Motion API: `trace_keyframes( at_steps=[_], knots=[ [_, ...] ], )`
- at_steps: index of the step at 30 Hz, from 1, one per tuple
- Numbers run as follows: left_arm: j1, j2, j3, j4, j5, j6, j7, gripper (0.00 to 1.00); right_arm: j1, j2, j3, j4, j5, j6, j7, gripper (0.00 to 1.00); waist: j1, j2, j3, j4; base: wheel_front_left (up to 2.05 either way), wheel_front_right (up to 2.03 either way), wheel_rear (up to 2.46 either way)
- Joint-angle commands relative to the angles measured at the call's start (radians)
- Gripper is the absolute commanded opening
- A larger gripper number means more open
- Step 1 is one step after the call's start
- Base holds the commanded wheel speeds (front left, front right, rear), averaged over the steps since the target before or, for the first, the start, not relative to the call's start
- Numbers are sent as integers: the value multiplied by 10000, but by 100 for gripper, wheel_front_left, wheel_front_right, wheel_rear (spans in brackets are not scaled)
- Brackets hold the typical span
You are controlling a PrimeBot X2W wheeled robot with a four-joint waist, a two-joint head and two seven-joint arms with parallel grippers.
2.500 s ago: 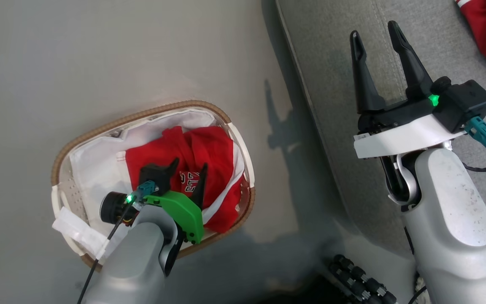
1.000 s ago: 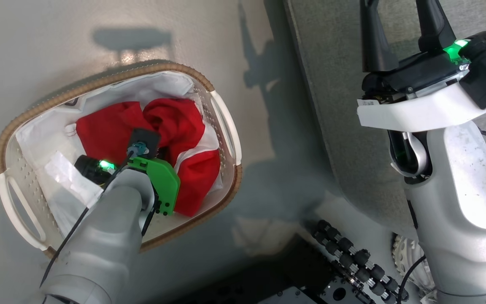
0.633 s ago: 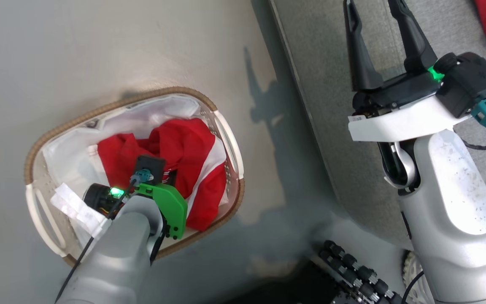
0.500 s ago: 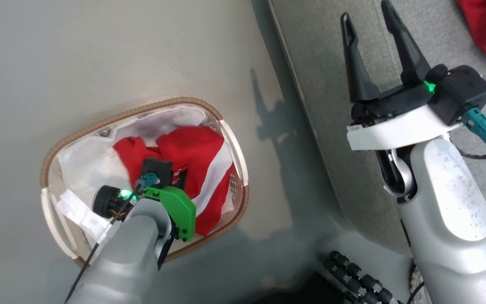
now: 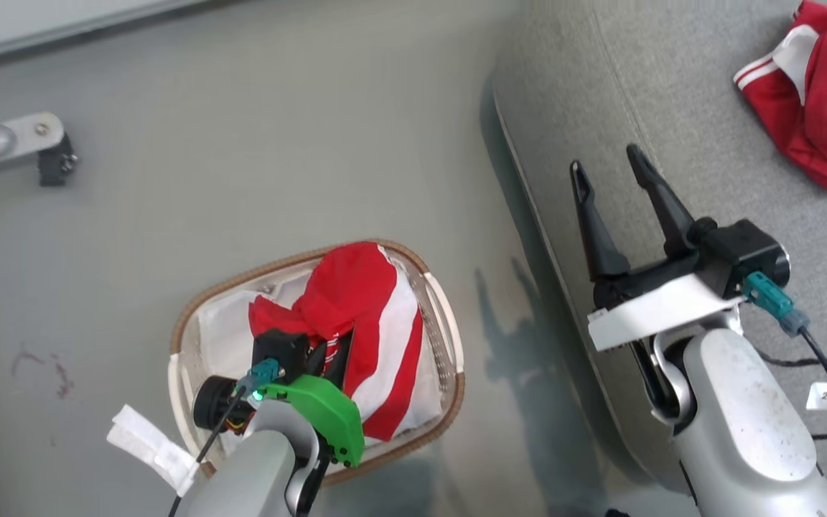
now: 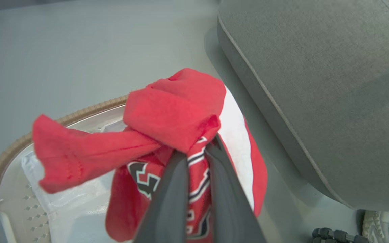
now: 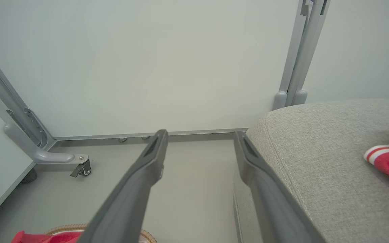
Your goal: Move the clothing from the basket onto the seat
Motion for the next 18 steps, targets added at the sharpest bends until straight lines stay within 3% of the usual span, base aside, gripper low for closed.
trace_keyframes(
  at_steps=[1,18],
  knots=[
    [294,19,80,-183,48,23,-2,0,279,-46,-30,78,73,-11,0,100,0,0,-1040,664,0,0,0],
    [1811,22,989,-3352,477,-48,-3,0,2035,-46,116,743,334,-11,0,100,0,0,-3076,1348,0,0,0]
  ],
)
